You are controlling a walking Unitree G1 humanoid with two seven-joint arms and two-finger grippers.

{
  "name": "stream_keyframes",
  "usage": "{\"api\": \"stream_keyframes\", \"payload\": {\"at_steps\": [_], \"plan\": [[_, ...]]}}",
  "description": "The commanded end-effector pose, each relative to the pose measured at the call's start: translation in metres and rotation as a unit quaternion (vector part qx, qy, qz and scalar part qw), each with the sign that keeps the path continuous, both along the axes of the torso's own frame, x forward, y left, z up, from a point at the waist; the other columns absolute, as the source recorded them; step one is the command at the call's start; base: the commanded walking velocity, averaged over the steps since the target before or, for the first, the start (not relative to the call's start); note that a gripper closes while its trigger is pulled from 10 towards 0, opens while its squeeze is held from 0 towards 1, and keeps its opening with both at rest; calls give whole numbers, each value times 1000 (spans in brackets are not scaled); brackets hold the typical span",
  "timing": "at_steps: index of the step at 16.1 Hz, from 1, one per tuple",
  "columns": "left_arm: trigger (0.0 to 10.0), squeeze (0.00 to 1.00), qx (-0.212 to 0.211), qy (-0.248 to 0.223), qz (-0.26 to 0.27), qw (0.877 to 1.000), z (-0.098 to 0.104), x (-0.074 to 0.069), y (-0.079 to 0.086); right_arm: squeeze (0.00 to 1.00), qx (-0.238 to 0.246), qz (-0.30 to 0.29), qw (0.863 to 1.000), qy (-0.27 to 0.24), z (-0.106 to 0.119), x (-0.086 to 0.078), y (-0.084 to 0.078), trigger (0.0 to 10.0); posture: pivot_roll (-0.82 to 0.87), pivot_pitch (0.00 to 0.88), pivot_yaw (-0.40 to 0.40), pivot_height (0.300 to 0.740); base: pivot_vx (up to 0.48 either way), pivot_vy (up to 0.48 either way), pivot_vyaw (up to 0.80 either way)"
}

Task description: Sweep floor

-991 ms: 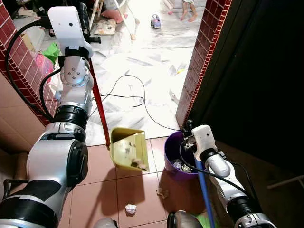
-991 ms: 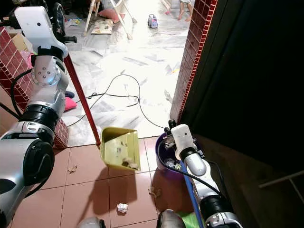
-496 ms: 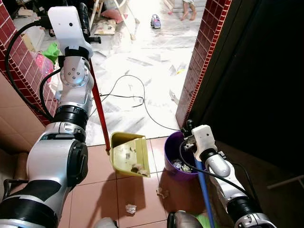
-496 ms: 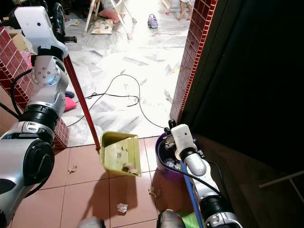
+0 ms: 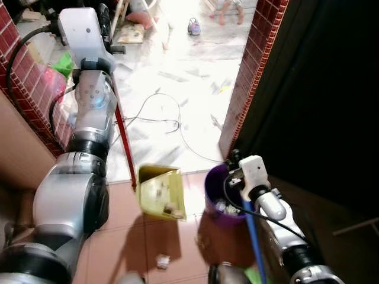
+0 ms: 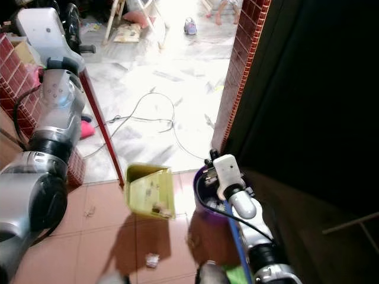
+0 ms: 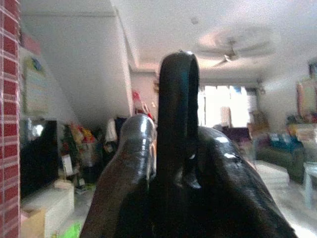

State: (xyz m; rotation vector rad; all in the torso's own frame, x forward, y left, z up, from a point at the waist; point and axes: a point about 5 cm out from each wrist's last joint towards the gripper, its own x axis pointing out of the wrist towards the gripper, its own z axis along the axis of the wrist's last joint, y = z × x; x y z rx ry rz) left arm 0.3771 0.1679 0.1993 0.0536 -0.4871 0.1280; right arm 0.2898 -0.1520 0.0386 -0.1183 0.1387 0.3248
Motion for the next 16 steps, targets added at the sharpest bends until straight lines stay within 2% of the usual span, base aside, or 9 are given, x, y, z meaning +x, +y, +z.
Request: {"api": "stream_keyframes", "payload": {"at_steps": [1,10,12,14,15,16], "plan": [[10000,0,-8,225,-4,974,-135,-52,-13,0,92,-22,995,-16,16,14,0,10000,-105,0,0,740,0,0,0],[10000,0,2,260,16,965,-156,-72,5,0,109,-25,994,-14,14,14,-1,10000,-95,0,0,740,0,0,0],[10000,0,-2,278,10,960,-161,-76,5,0,110,-26,994,-15,15,15,0,10000,-94,0,0,740,0,0,0],[10000,0,8,274,-13,962,-162,-81,0,0,125,-43,991,-21,18,18,0,10000,-85,0,0,740,0,0,0],[10000,0,13,289,-17,957,-170,-87,0,0,132,-53,990,-21,18,19,1,10000,-74,0,45,740,0,0,0],[10000,0,13,289,-17,957,-170,-87,0,0,132,-53,990,-21,18,19,1,10000,-74,0,45,740,0,0,0]]}}
